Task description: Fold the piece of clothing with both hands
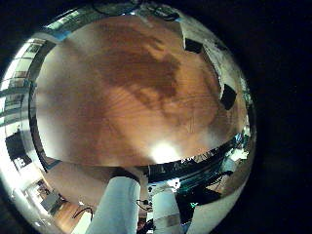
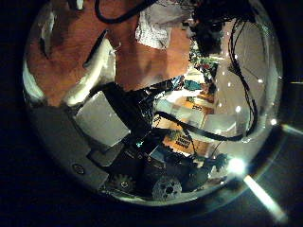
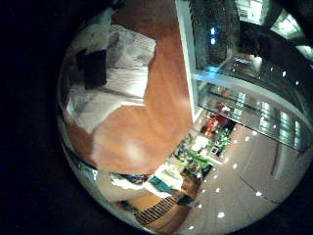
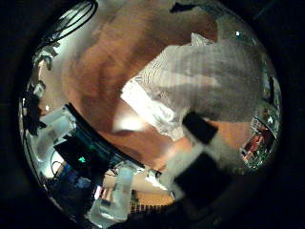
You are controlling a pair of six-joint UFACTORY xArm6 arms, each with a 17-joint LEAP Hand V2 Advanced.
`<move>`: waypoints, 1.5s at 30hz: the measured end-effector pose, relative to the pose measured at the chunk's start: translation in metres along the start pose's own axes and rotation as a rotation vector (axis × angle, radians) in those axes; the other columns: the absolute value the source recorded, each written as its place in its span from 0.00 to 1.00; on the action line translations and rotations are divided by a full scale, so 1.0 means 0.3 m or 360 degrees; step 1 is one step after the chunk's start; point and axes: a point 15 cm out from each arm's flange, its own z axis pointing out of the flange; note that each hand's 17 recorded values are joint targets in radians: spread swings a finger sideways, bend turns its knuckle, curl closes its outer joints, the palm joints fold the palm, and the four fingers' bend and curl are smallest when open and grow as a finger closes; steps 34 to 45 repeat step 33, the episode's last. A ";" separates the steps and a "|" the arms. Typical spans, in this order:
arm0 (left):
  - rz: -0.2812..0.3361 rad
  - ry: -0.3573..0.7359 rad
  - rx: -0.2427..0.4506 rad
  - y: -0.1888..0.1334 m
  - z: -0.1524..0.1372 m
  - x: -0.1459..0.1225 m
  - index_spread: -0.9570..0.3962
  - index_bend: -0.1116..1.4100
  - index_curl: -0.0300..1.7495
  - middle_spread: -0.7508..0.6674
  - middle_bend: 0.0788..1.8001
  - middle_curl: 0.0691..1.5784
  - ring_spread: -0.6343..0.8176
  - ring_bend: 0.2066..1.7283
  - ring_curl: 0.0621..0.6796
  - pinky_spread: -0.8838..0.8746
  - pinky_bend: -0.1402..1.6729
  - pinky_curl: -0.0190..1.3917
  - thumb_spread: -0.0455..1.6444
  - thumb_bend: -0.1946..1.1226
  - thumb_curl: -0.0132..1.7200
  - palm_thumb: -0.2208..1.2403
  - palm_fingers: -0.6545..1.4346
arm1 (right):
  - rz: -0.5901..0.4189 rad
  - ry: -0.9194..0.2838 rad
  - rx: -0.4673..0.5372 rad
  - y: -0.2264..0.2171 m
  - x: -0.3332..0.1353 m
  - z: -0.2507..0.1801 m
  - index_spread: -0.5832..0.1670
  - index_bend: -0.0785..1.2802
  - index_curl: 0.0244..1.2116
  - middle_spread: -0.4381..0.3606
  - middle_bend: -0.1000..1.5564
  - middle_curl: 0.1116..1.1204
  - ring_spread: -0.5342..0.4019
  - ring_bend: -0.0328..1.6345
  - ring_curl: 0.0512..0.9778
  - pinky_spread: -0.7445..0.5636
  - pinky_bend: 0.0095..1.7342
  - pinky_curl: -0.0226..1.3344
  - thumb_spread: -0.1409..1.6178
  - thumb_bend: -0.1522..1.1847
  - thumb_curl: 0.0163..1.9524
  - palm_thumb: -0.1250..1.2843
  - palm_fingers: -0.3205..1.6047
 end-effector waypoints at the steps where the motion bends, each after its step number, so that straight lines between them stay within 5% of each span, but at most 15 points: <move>1: 0.0000 -0.0002 0.0001 0.003 -0.005 0.006 0.50 0.23 0.34 0.25 0.32 0.53 0.14 0.60 0.68 0.28 0.34 0.43 0.75 0.14 0.25 0.56 0.59 | 0.0037 -0.0050 0.0040 0.020 0.014 -0.015 0.16 0.17 0.38 0.26 0.35 0.34 0.42 0.57 0.48 0.46 0.58 0.60 0.72 0.10 0.30 0.60 0.07; 7: 0.0012 -0.0031 0.0000 0.013 -0.042 0.088 0.50 0.25 0.36 0.25 0.31 0.54 0.15 0.60 0.71 0.28 0.34 0.45 0.75 0.14 0.25 0.56 0.57 | 0.0186 -0.0315 0.0403 0.177 0.105 -0.122 0.14 0.16 0.30 0.28 0.25 0.26 0.57 0.46 0.37 0.66 0.50 0.52 0.71 0.10 0.29 0.61 0.11; 13: 0.0028 -0.0074 0.0015 0.025 -0.127 0.178 0.49 0.27 0.38 0.26 0.28 0.54 0.16 0.57 0.71 0.29 0.35 0.47 0.75 0.14 0.25 0.56 0.56 | 0.0413 -0.0442 0.0609 0.411 0.219 -0.192 0.16 0.21 0.28 0.27 0.27 0.26 0.52 0.45 0.32 0.74 0.42 0.45 0.69 0.10 0.29 0.64 0.23; 19: 0.0004 -0.0096 -0.0049 0.016 -0.135 0.236 0.49 0.30 0.39 0.29 0.24 0.52 0.17 0.53 0.68 0.29 0.36 0.50 0.75 0.14 0.26 0.56 0.54 | 0.0516 -0.0580 0.0354 0.613 0.161 -0.019 0.16 0.20 0.28 0.28 0.27 0.26 0.48 0.43 0.29 0.75 0.37 0.41 0.70 0.10 0.28 0.64 0.26; 33: -0.0104 -0.0098 -0.0081 0.077 -0.082 0.226 0.50 0.32 0.40 0.36 0.19 0.48 0.26 0.45 0.60 0.36 0.32 0.51 0.74 0.14 0.26 0.56 0.49 | 0.0586 -0.0764 0.0072 0.665 0.071 0.091 0.21 0.19 0.26 0.41 0.25 0.25 0.60 0.39 0.23 0.81 0.29 0.33 0.75 0.10 0.25 0.60 0.29; 45: -0.0104 -0.0098 -0.0081 0.077 -0.082 0.226 0.50 0.32 0.40 0.36 0.19 0.48 0.26 0.45 0.60 0.36 0.32 0.51 0.74 0.14 0.26 0.56 0.49 | 0.0586 -0.0764 0.0072 0.665 0.071 0.091 0.21 0.19 0.26 0.41 0.25 0.25 0.60 0.39 0.23 0.81 0.29 0.33 0.75 0.10 0.25 0.60 0.29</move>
